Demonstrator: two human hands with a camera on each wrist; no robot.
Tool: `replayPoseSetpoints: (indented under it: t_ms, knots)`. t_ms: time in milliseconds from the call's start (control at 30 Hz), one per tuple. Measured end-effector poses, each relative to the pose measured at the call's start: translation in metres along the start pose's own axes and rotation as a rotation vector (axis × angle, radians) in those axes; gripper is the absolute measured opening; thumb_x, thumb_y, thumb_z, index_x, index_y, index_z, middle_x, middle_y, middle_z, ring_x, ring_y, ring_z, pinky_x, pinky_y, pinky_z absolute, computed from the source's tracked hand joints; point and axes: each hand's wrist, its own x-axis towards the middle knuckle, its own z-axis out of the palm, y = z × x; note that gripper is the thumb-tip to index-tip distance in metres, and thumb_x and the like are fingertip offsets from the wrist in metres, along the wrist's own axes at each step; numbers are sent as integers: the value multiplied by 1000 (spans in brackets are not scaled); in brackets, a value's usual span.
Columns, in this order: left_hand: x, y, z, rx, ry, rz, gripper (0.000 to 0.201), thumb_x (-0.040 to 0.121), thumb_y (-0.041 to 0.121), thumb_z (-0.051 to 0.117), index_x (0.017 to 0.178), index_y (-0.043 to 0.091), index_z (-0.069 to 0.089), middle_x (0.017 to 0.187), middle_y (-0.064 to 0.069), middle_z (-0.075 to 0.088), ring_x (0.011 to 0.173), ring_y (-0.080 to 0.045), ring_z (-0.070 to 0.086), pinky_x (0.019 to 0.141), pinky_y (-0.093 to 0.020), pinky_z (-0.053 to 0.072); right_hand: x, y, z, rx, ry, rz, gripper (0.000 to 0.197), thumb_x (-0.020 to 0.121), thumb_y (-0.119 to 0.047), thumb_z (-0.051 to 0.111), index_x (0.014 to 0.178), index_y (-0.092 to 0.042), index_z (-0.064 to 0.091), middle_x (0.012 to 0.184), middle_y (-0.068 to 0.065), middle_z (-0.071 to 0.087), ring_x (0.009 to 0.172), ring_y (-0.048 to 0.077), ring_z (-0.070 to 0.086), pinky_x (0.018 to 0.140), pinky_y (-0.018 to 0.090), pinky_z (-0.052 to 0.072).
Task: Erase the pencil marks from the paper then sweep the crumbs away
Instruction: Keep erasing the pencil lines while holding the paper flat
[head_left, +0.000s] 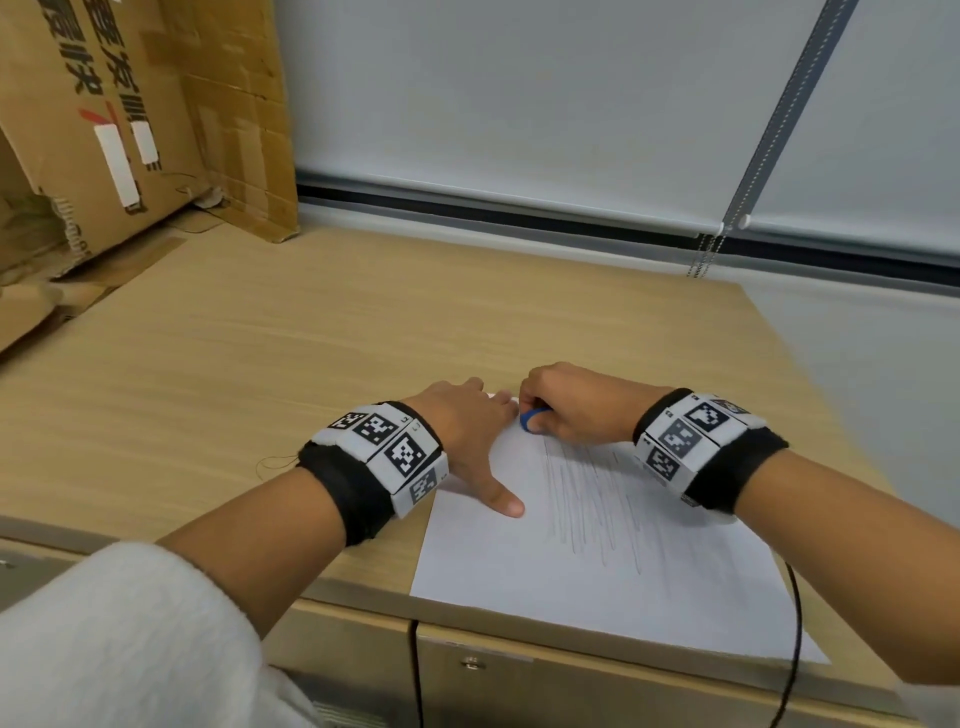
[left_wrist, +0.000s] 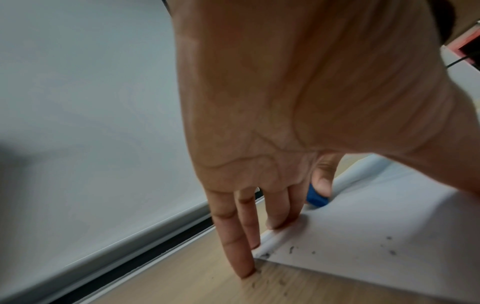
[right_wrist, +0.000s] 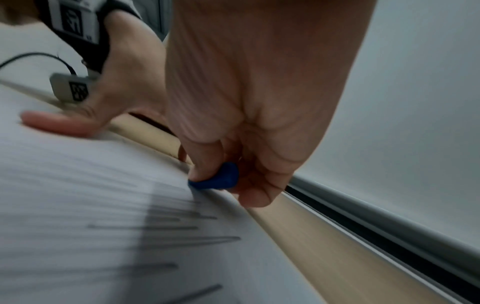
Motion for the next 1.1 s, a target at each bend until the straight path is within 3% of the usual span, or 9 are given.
replayPoseSetpoints:
  t_ms: [133,267,433,667,800,933,1100]
  knots:
    - [1,0,0,-7,-14,-6,117,70,76,63,155,23,4,162,8,13,145,-23,16,107,-38,31,3,-4,-1,-113,32,-8,6,90,-16,55,86,-12,54,95,8,57,82,26,56,73,43,51]
    - [0,3,-2,8,-3,-7,112,70,75,64,154,21,13,155,5,30,143,-23,20,105,-37,34,-5,-10,1,-110,-48,-59,10,87,-14,57,86,-5,59,88,10,61,76,28,58,67,42,49]
    - [0,3,-3,3,-28,-13,115,70,76,63,155,23,5,161,8,15,144,-24,18,106,-38,32,-2,-9,-2,-121,43,-20,7,89,-14,55,87,-8,58,94,7,56,80,25,55,70,39,49]
    - [-1,3,-3,-11,-11,-16,114,69,74,66,155,23,10,156,4,29,138,-22,27,101,-36,37,-6,-12,-3,-142,-6,-35,11,90,-15,55,89,-5,59,92,8,56,76,24,54,65,37,46]
    - [-1,3,-4,0,-23,-3,112,70,74,65,155,28,9,160,5,18,139,-22,25,102,-37,35,-12,-12,2,-150,21,-20,11,93,-16,53,95,-8,59,93,4,49,76,20,51,67,34,46]
    - [1,4,-6,23,-65,-3,112,69,74,66,154,32,7,163,4,8,145,-26,15,109,-45,33,-24,-15,3,-106,-57,-70,9,90,-18,57,90,-10,61,94,5,58,78,21,56,71,35,49]
    - [5,5,-7,35,-105,-25,115,69,75,65,155,34,0,164,3,0,147,-28,9,113,-48,30,-23,-10,2,-93,20,-36,7,91,-17,57,94,-12,61,98,3,55,82,20,54,70,32,44]
